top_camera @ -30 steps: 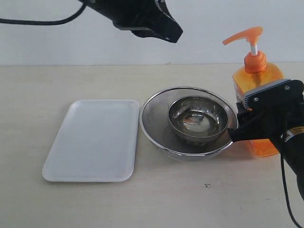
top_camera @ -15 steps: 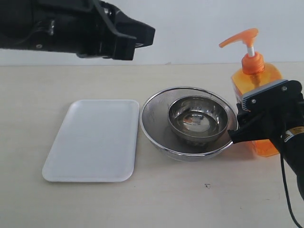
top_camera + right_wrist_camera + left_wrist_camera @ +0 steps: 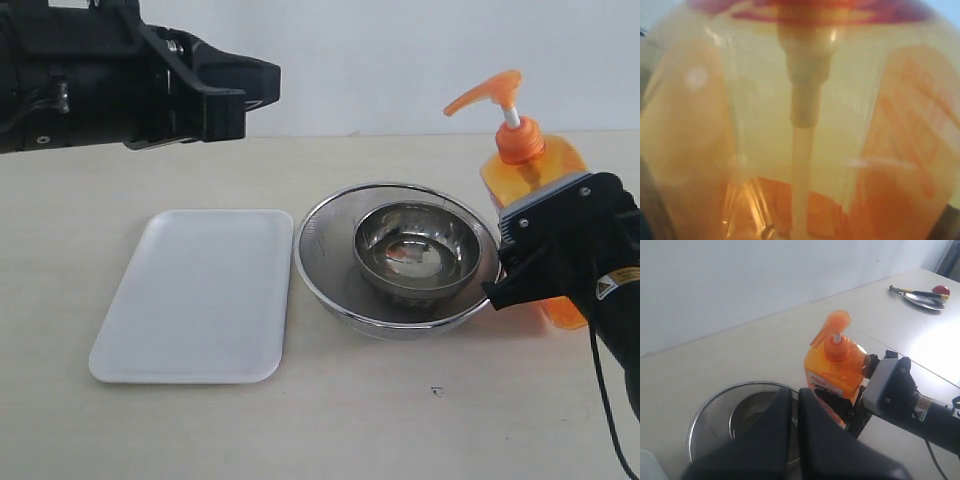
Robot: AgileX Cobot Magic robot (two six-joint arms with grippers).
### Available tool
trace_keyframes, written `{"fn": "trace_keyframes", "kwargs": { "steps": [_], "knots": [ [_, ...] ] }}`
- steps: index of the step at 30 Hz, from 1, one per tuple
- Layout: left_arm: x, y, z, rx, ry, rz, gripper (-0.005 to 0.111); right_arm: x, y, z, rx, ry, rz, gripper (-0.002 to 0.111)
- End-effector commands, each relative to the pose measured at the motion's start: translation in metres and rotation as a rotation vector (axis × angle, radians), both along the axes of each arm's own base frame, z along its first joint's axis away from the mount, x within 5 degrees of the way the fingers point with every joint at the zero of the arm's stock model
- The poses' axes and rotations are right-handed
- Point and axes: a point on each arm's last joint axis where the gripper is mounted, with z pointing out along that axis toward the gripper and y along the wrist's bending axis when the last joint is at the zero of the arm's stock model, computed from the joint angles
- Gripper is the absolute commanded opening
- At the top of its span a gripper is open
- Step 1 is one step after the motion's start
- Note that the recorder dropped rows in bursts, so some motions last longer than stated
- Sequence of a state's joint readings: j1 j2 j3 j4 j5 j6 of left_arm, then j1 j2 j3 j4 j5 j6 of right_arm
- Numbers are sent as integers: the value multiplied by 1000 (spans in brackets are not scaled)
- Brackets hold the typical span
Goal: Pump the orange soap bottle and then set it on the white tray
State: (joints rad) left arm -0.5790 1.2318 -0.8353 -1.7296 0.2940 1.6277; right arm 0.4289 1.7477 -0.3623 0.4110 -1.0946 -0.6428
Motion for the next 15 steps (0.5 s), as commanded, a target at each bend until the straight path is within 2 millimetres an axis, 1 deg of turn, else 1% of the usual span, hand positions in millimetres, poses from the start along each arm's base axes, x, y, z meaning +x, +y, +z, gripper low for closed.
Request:
{"fn": "trace_keyframes", "kwargs": {
  "steps": [1, 10, 12, 15],
  "knots": [
    [-2, 2, 6, -17, -16, 8, 5, 1, 0, 5, -12, -43, 2, 0],
    [-5, -1, 7, -30, -19, -42, 5, 1, 0, 5, -11, -44, 5, 0],
    [-2, -3, 4, -18, -16, -44, 5, 1, 1, 6, -10, -44, 8, 0],
    [8, -11, 4, -18, -7, -57, 5, 1, 2, 6, -10, -45, 22, 0]
  ]
}}
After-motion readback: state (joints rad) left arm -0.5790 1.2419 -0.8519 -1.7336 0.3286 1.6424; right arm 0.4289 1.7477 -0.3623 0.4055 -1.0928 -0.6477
